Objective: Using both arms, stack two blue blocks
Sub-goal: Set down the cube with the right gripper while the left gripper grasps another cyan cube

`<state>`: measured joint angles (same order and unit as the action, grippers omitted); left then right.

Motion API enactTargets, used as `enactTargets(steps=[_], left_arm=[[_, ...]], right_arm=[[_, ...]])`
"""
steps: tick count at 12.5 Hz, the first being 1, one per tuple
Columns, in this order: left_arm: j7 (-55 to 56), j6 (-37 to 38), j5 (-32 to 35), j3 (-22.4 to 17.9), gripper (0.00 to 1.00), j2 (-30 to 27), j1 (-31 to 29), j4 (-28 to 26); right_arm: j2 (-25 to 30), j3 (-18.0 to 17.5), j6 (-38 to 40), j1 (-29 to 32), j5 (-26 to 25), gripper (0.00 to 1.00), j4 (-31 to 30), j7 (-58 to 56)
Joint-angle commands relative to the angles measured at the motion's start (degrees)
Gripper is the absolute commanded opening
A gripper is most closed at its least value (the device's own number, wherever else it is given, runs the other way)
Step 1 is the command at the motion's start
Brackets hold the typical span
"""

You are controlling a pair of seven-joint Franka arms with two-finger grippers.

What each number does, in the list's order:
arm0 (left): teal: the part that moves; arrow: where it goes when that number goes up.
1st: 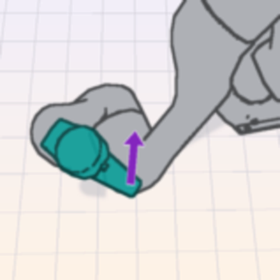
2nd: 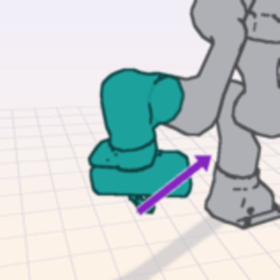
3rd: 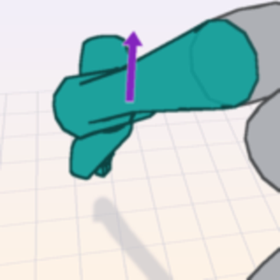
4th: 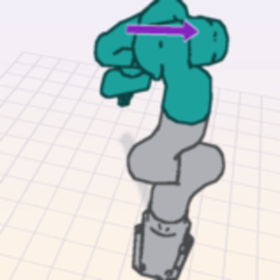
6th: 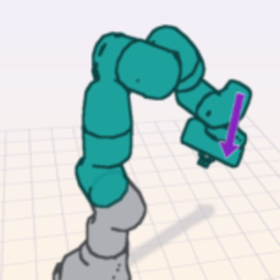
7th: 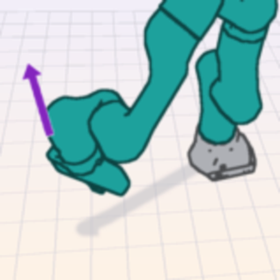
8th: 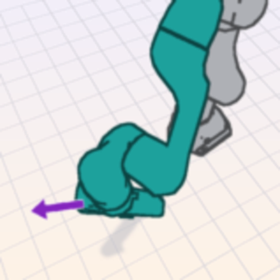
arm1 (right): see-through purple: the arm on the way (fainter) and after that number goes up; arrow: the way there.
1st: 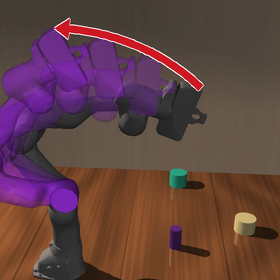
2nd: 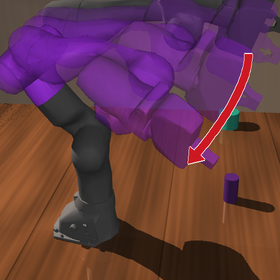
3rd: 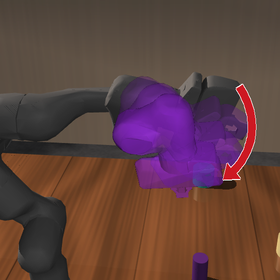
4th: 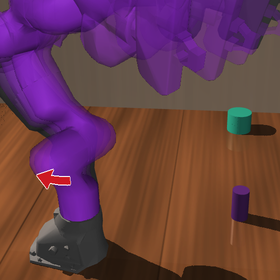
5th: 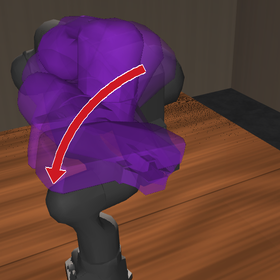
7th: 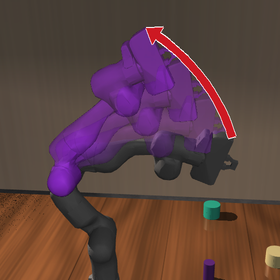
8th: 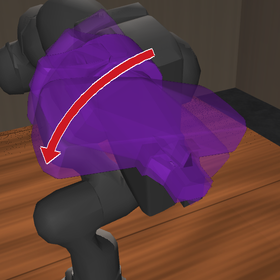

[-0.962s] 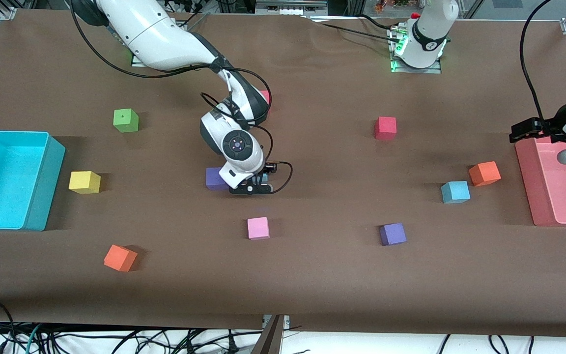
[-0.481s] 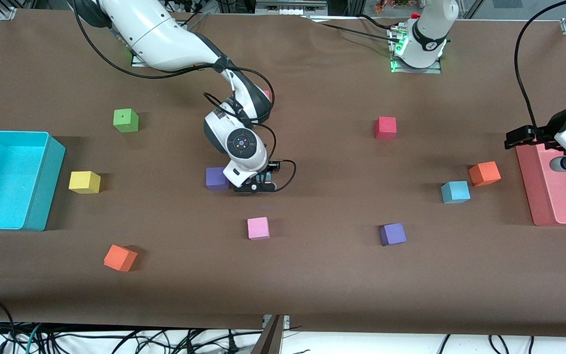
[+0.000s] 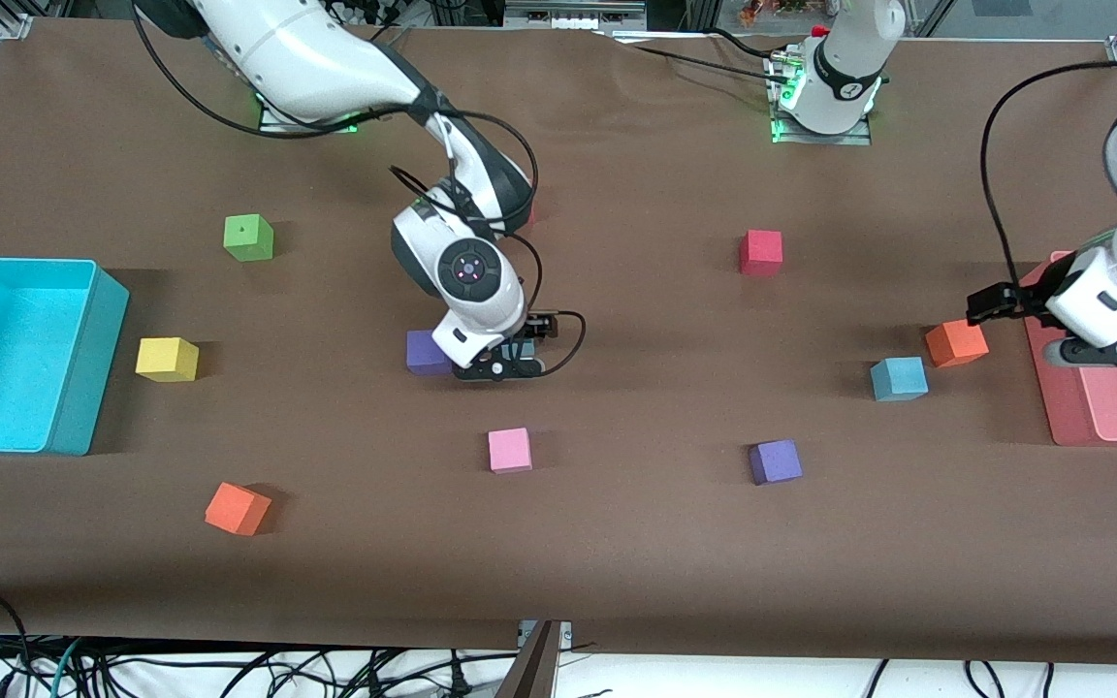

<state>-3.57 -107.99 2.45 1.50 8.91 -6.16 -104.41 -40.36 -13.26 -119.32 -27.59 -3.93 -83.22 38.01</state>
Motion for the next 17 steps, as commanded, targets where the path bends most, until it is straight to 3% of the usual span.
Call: enactTargets(steps=[1, 3, 5, 7, 10, 13, 17], left_arm=[[-0.6, -5.6, 0.8, 0.3, 1.00, 0.0, -0.3, -4.6], [-0.6, -11.9, 0.8, 0.3, 1.00, 1.4, -0.2, -8.7], [-1.0, -22.1, 0.8, 0.3, 1.00, 3.0, -0.3, -14.7], [-1.0, -27.4, 0.8, 0.3, 1.00, 6.7, -0.2, -15.1], [-1.1, -32.1, 1.2, 0.3, 1.00, 10.1, 0.1, -15.2], [-1.1, -35.8, 1.2, 0.3, 1.00, 13.3, 0.1, -15.1], [-1.1, -38.3, 1.2, 0.3, 0.99, 15.7, 0.0, -15.2]], right_arm=[[9.2, -0.6, 6.0, 1.7, -0.2, 0.99, -3.8, -5.4], [16.6, -0.7, 6.0, 2.5, 2.9, 0.99, -10.2, -18.5], [23.4, -0.5, 2.3, 4.4, 14.5, 0.99, -19.5, -30.1], [28.3, -0.5, -10.0, 5.5, 19.6, 0.99, -31.0, -36.8], [29.5, -1.1, -27.9, 5.4, 21.2, 0.99, -41.7, -41.2], [29.4, -1.0, -29.8, 5.4, 29.0, 0.99, -43.1, -52.3], [28.7, -0.8, -30.2, 5.4, 52.0, 0.99, -43.3, -76.8]])
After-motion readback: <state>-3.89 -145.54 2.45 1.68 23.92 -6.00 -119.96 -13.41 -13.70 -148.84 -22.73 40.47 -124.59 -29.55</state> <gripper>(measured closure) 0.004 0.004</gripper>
